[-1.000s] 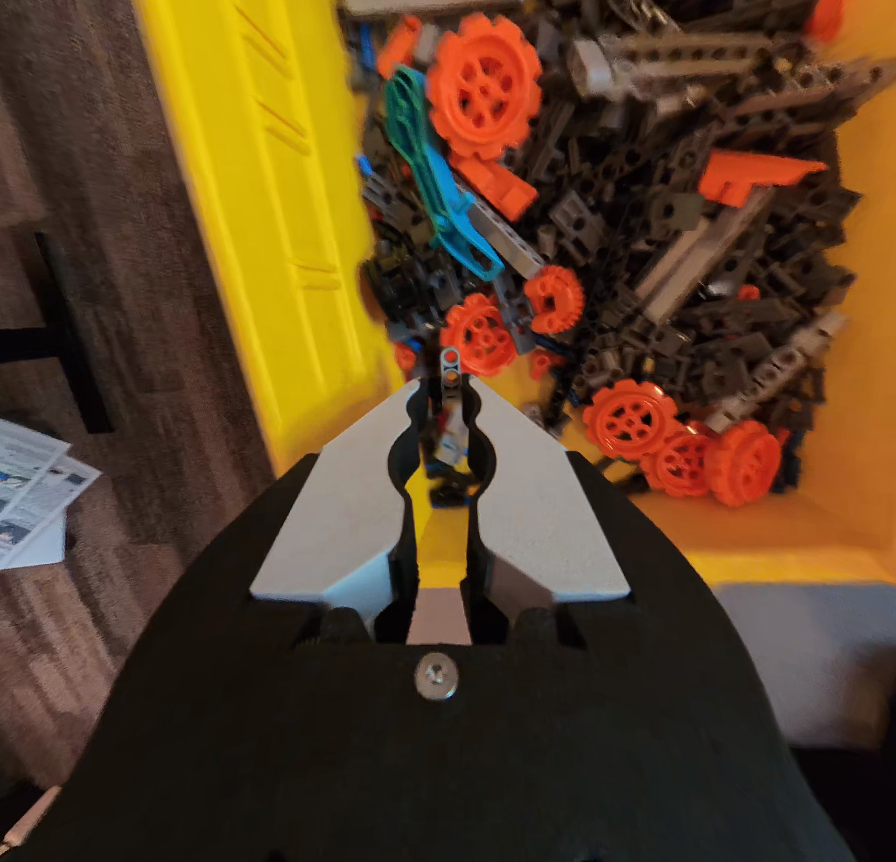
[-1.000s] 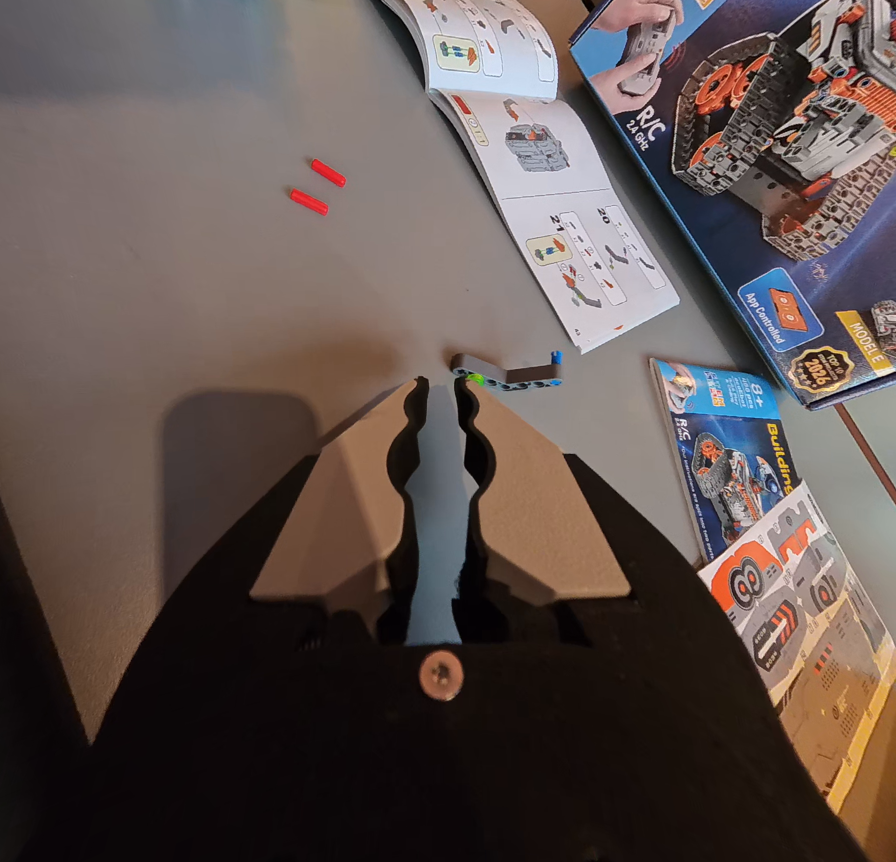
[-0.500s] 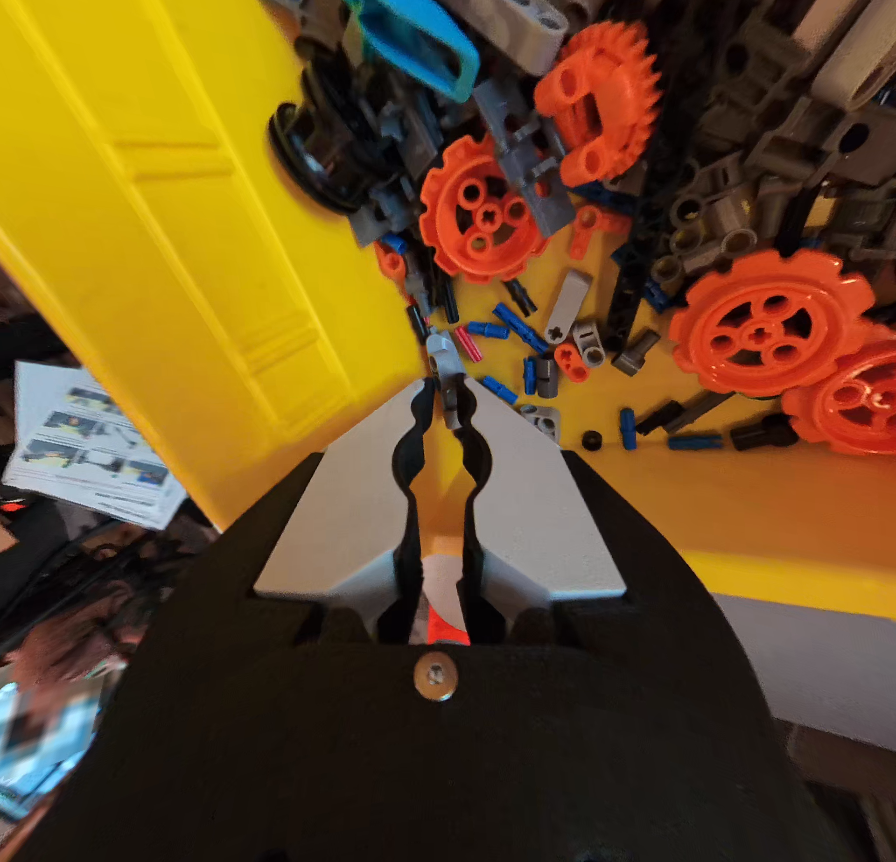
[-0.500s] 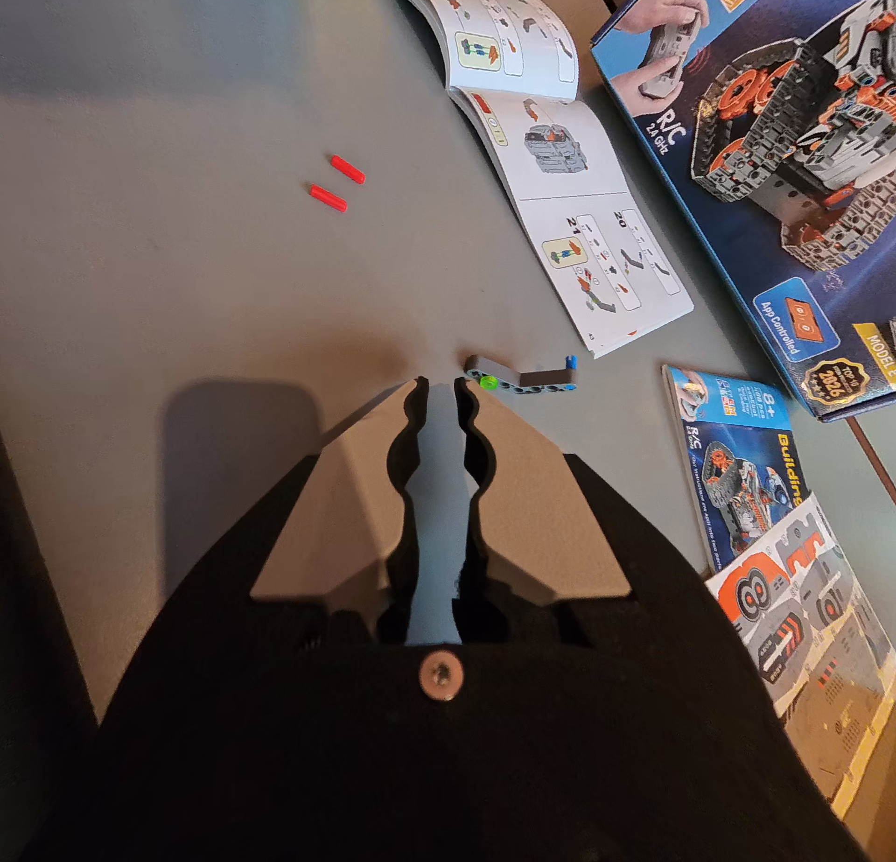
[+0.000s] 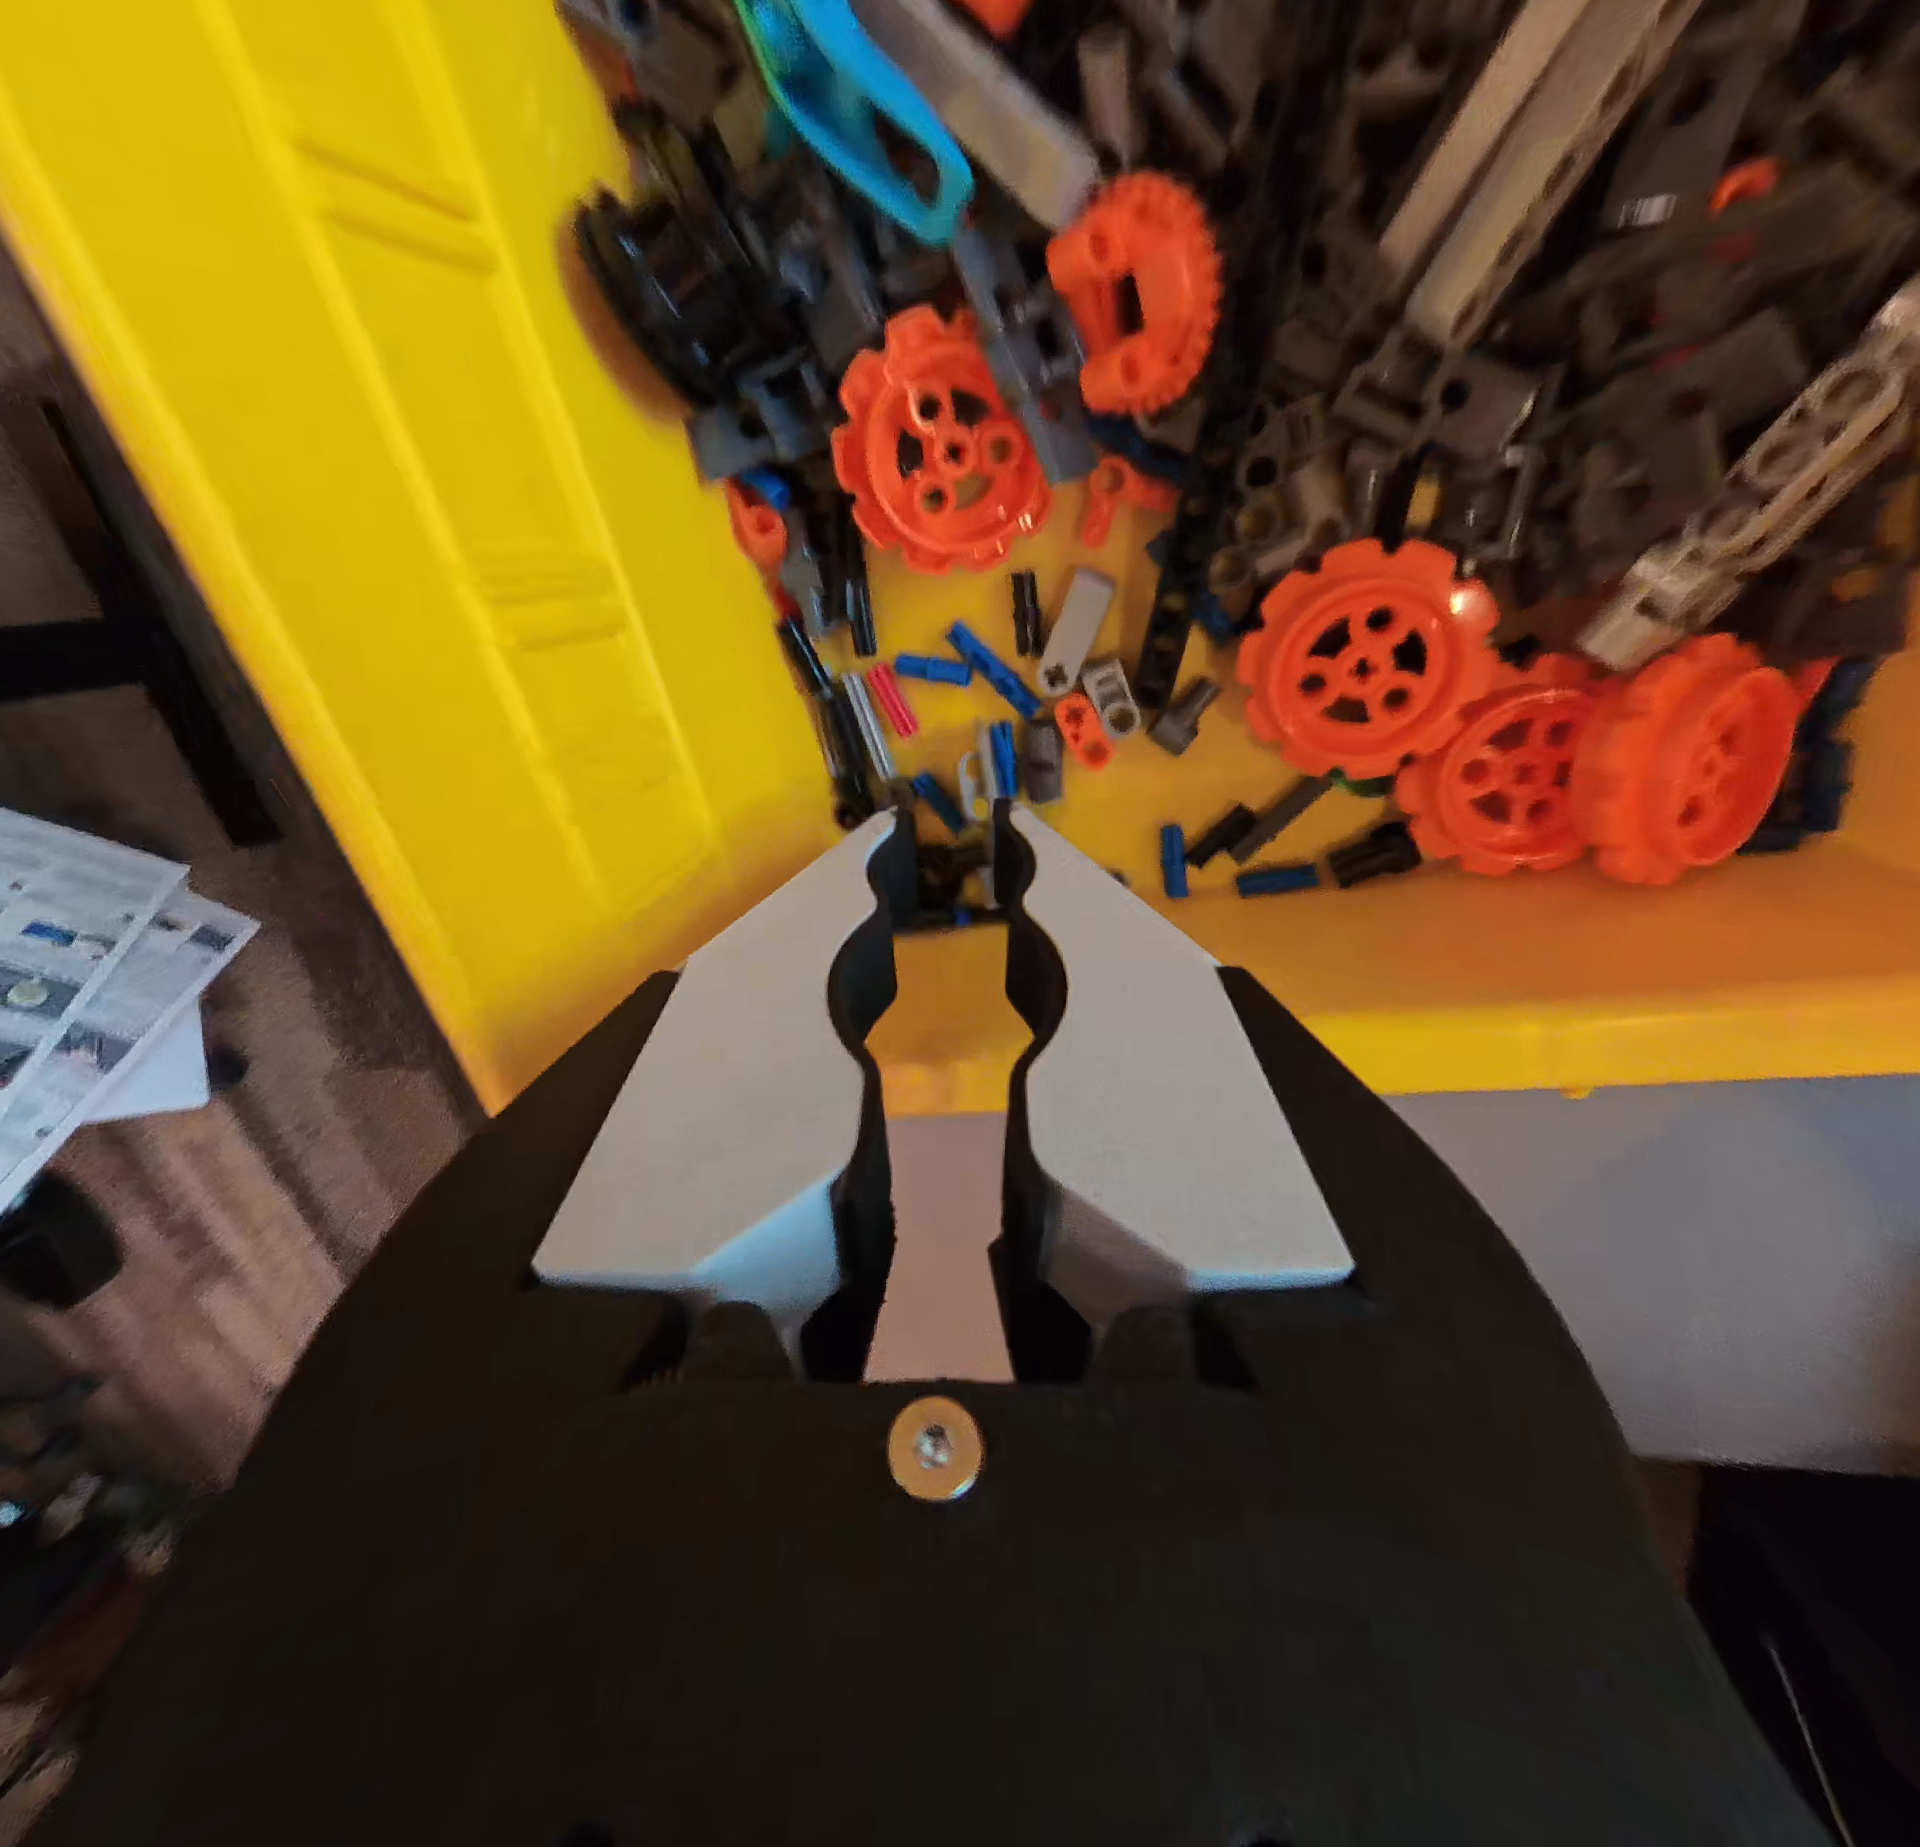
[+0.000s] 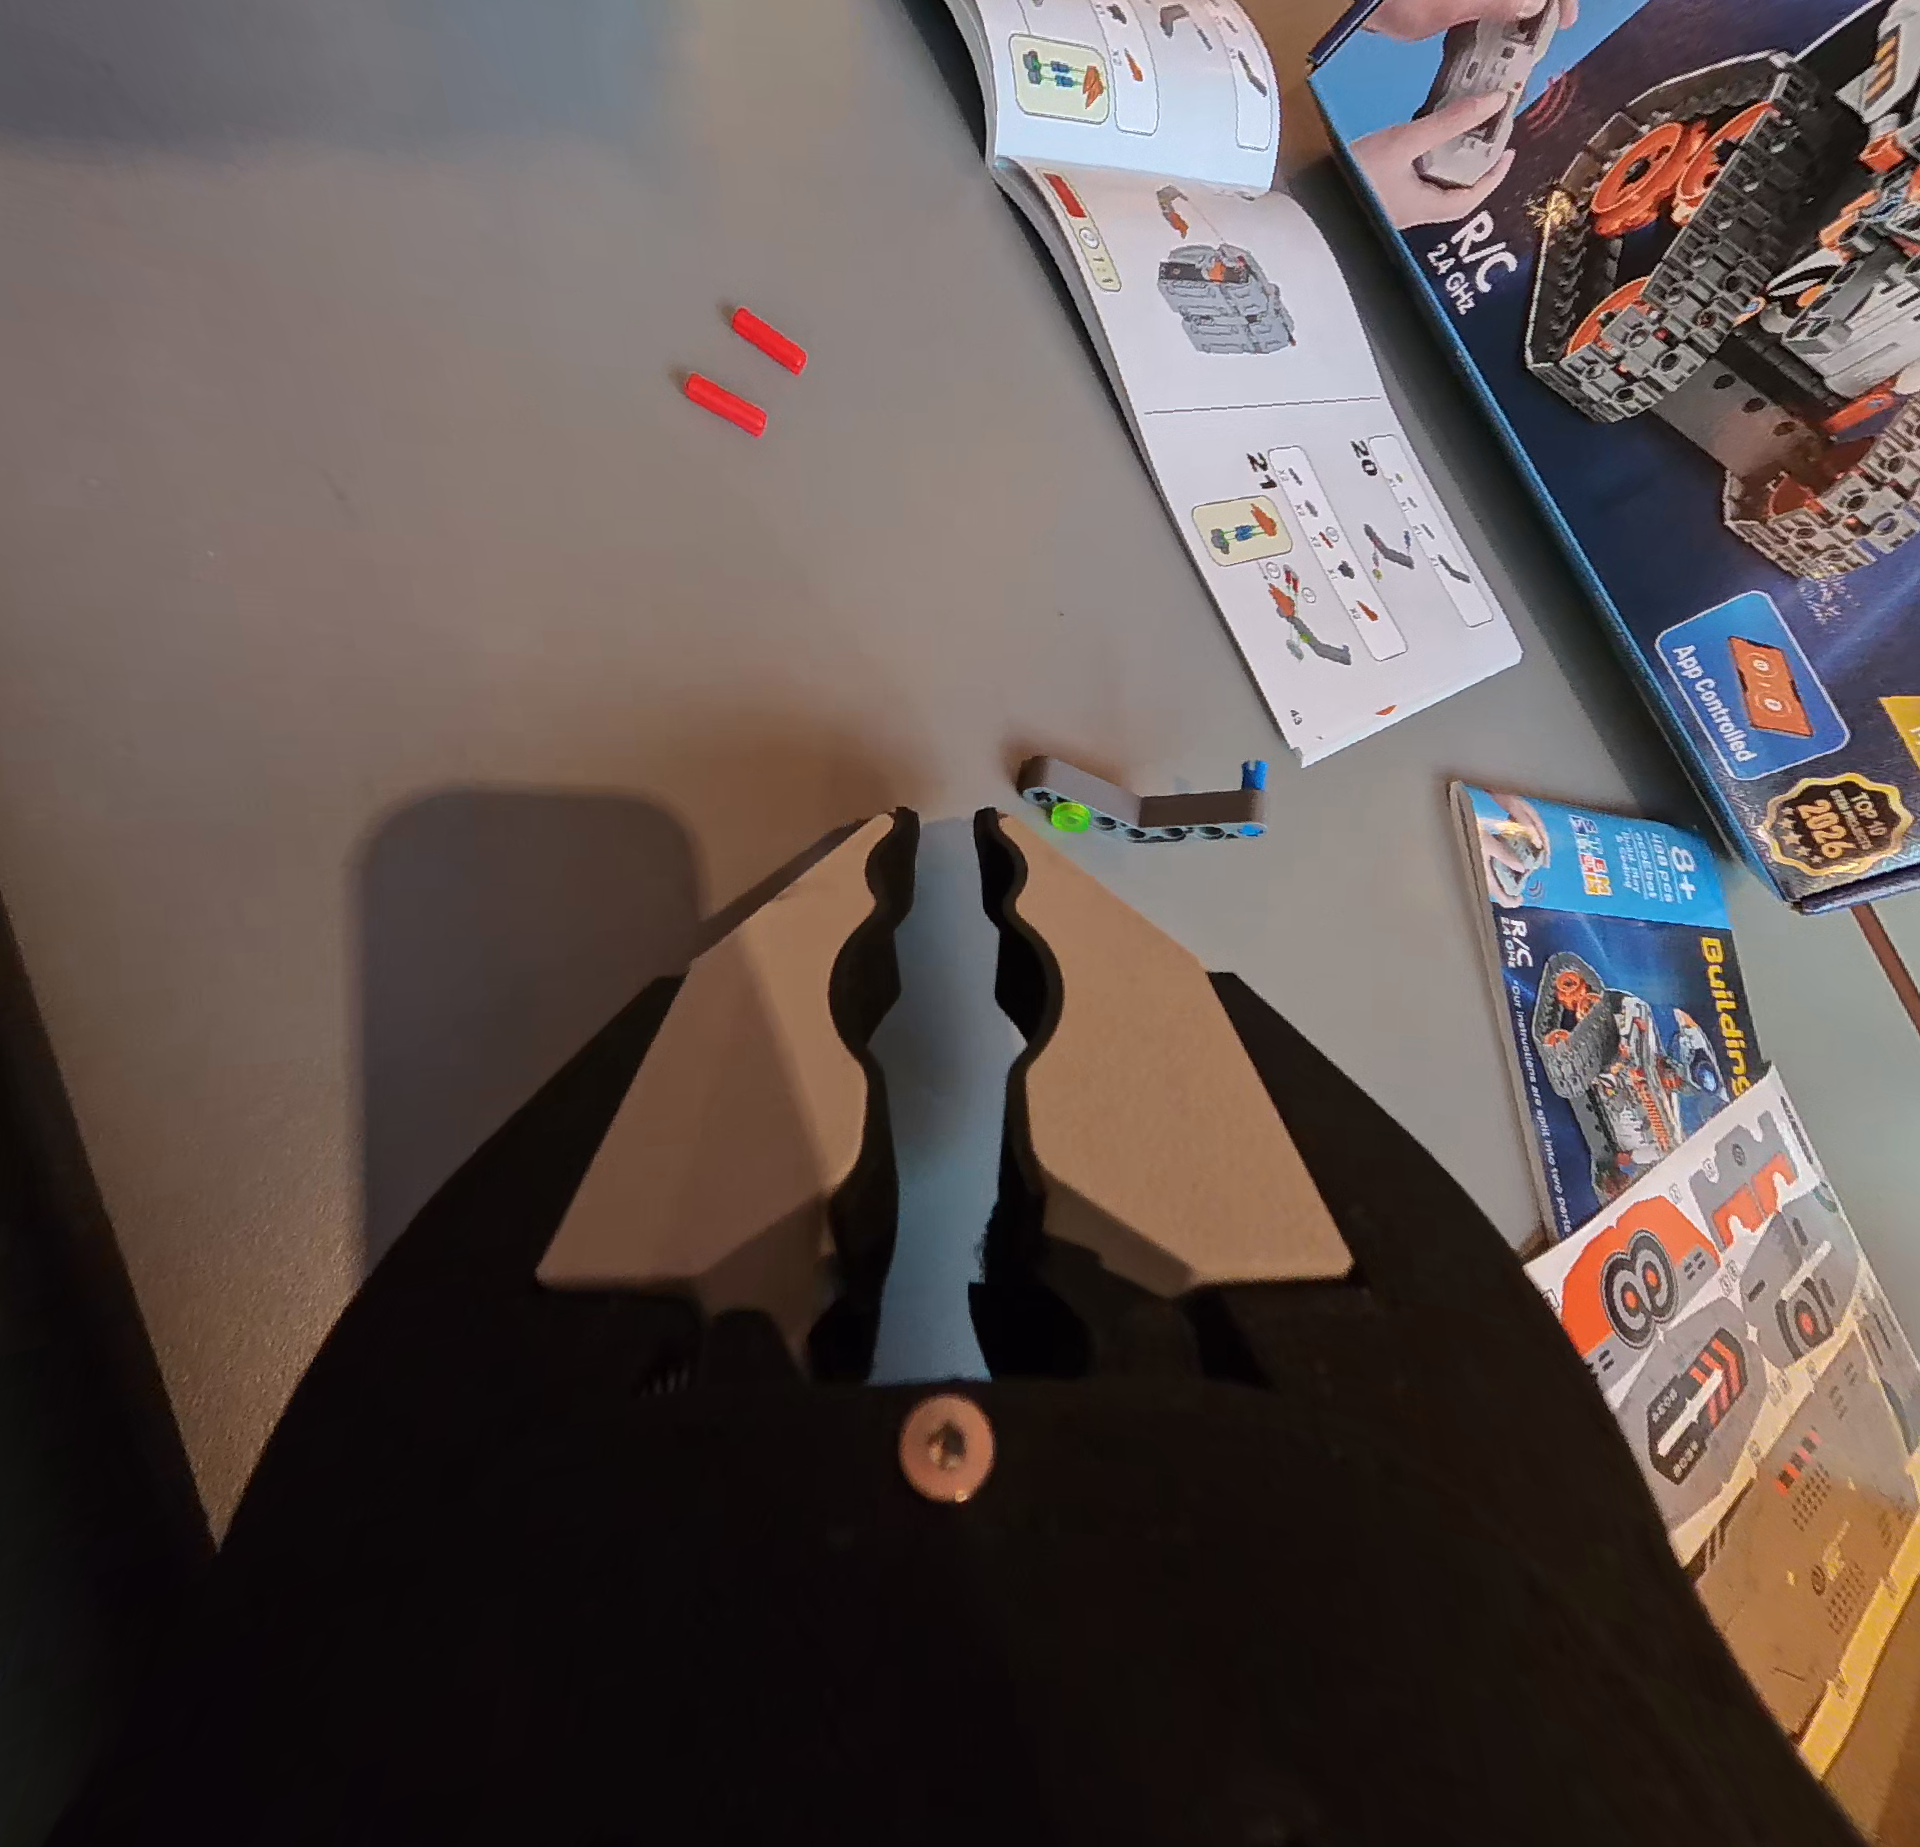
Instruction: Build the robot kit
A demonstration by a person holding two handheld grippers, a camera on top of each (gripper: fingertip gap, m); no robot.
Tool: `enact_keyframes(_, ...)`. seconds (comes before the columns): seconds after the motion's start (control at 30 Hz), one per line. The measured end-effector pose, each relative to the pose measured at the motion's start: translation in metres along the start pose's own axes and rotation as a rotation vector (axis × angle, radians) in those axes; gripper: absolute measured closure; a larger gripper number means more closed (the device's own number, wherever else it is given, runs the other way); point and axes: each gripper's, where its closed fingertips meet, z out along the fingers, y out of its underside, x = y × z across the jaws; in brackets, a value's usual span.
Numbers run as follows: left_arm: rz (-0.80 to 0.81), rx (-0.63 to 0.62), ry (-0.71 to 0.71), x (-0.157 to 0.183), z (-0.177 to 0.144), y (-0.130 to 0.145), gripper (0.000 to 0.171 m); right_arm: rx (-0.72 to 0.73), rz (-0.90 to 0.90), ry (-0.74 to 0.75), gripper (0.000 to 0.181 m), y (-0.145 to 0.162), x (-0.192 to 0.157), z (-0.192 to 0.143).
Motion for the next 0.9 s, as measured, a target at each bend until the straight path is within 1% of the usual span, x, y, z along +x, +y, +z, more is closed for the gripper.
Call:
enact_keyframes(0.07,-0.040,0.055,-0.023,-0.012,0.001,-0.015,0.148,-0.001,-0.001,0.000,0.170,0.000,0.000,0.000)
enact_keyframes(0.1,-0.051,0.057,-0.034,-0.015,0.003,-0.018,0.143,-0.001,-0.003,0.001,0.170,0.000,0.000,0.000)
enact_keyframes(0.13,-0.052,0.048,-0.042,-0.017,0.006,-0.021,0.143,-0.002,-0.006,0.000,0.170,0.000,0.000,0.000)
enact_keyframes(0.2,-0.028,0.042,-0.067,-0.016,0.012,-0.030,0.136,-0.003,-0.009,-0.001,0.170,0.000,-0.001,0.000)
enact_keyframes(0.27,-0.010,0.057,-0.111,-0.018,0.017,-0.042,0.132,-0.002,-0.012,-0.005,0.170,0.000,-0.002,0.000)
enact_keyframes(0.37,0.025,0.042,-0.104,-0.014,0.027,-0.055,0.120,0.001,-0.017,-0.012,0.170,-0.001,-0.003,0.000)
enact_keyframes(0.43,0.040,0.050,-0.087,-0.014,0.031,-0.066,0.124,0.002,-0.021,-0.016,0.170,-0.002,-0.005,0.000)
enact_keyframes(0.5,0.062,0.091,-0.065,-0.013,0.031,-0.080,0.143,0.003,-0.026,-0.018,0.170,-0.002,-0.005,0.000)
enact_keyframes(0.57,0.058,0.124,-0.050,-0.015,0.024,-0.090,0.153,0.003,-0.028,-0.020,0.170,-0.002,-0.006,0.000)
enact_keyframes(0.6,0.052,0.120,-0.050,-0.017,0.020,-0.090,0.153,0.003,-0.028,-0.020,0.170,-0.002,-0.006,0.000)
enact_keyframes(0.67,0.046,0.068,-0.088,-0.024,0.011,-0.080,0.154,0.003,-0.027,-0.021,0.170,-0.002,-0.006,0.000)
enact_keyframes(0.7,0.033,0.020,-0.125,-0.030,0.008,-0.070,0.160,0.003,-0.027,-0.022,0.170,-0.002,-0.006,0.000)
enact_keyframes(0.73,0.010,-0.028,-0.164,-0.036,0.008,-0.060,0.161,0.003,-0.027,-0.024,0.170,-0.002,-0.006,0.000)
enact_keyframes(0.77,-0.002,-0.067,-0.185,-0.039,0.010,-0.052,0.162,0.003,-0.029,-0.025,0.170,-0.003,-0.007,0.000)
enact_keyframes(0.8,0.006,-0.088,-0.193,-0.040,0.014,-0.048,0.169,0.004,-0.031,-0.027,0.170,-0.003,-0.007,0.000)
enact_keyframes(0.83,0.030,-0.105,-0.201,-0.039,0.020,-0.044,0.171,0.004,-0.035,-0.028,0.170,-0.003,-0.008,-0.001)
enact_keyframes(0.9,0.090,-0.150,-0.212,-0.034,0.032,-0.036,0.171,0.005,-0.039,-0.028,0.170,-0.003,-0.008,-0.001)
